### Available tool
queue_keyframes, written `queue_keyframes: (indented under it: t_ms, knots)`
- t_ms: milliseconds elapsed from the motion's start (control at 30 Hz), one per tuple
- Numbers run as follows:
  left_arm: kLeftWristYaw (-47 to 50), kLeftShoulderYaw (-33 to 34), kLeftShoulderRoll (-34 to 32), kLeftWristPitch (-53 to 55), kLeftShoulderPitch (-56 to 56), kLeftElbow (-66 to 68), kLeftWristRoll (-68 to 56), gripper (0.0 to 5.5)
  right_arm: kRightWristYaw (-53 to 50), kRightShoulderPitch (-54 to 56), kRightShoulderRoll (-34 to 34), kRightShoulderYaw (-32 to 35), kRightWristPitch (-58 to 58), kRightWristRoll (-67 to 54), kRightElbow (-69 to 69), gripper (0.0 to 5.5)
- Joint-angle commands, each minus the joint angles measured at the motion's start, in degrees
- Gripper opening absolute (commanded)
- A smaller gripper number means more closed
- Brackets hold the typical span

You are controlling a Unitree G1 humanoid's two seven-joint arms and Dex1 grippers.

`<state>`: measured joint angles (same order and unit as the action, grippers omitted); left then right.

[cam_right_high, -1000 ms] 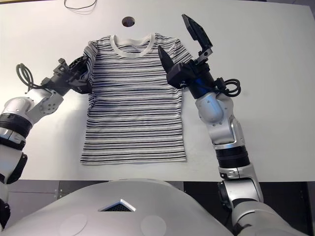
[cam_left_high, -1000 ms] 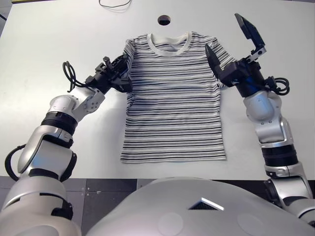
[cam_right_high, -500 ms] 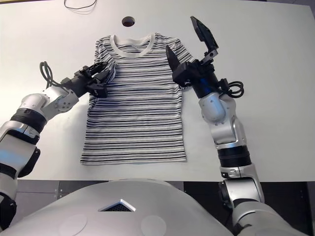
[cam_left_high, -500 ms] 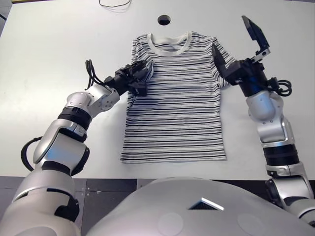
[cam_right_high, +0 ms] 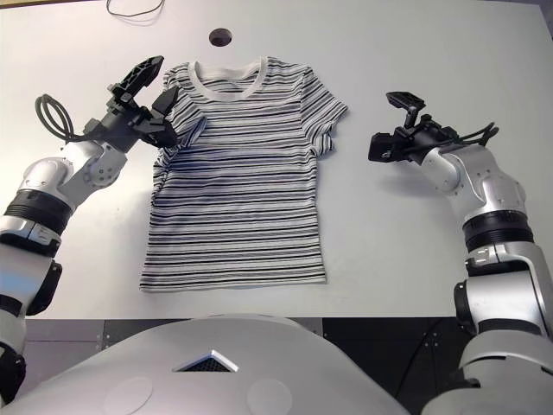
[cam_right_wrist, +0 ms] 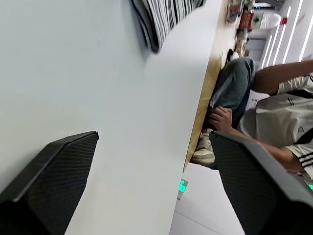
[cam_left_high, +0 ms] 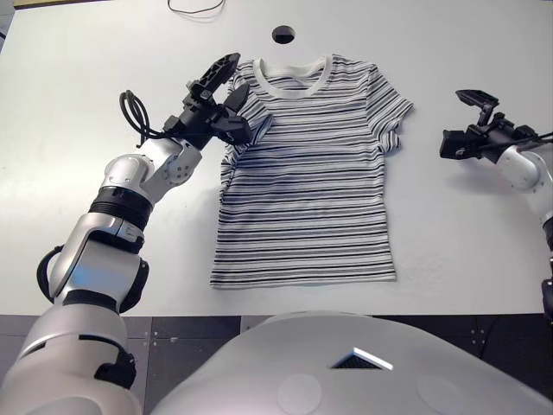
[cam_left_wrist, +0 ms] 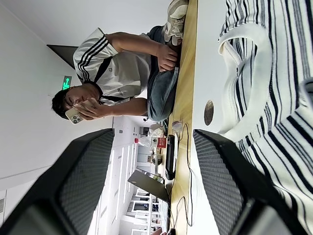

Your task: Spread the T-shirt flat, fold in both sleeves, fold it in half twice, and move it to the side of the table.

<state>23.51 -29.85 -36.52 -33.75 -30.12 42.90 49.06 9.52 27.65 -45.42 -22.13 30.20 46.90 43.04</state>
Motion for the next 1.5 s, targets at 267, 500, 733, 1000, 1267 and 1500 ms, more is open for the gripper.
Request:
queue_keyframes:
  t_ms: [267, 500, 733, 1000, 1267, 1500]
  knots:
    - [0.6, 5.3, 1.0, 0.8, 3.9, -7.4, -3.7, 3.0, -8.6, 9.2, 10.2, -13.2, 2.8, 7.5, 12.7, 4.21]
    - [-0.1, 6.6, 1.7, 0.4, 4.0, -8.6, -4.7, 3.0, -14.2, 11.7, 12.3, -16.1, 2.0, 7.7, 19.2, 4.21]
    - [-0.4, 7.3, 1.9, -0.2, 4.6, -9.1, -5.1, 3.03, -17.4, 13.1, 13.6, -17.9, 0.7, 7.4, 23.8, 3.81]
    - [-0.9, 7.5, 2.6, -0.5, 5.2, -9.9, -4.9, 3.03, -19.4, 13.7, 16.4, -19.5, -1.1, 6.9, 28.4, 2.25]
    - [-1.5, 7.4, 3.1, -0.7, 5.7, -10.5, -4.9, 3.03, -19.8, 13.4, 17.0, -20.2, -1.6, 6.5, 29.9, 0.99]
    - [-1.8, 7.4, 3.3, -0.8, 6.3, -11.0, -4.9, 3.03, -20.0, 13.4, 16.7, -20.2, -2.0, 5.5, 30.2, 0.12]
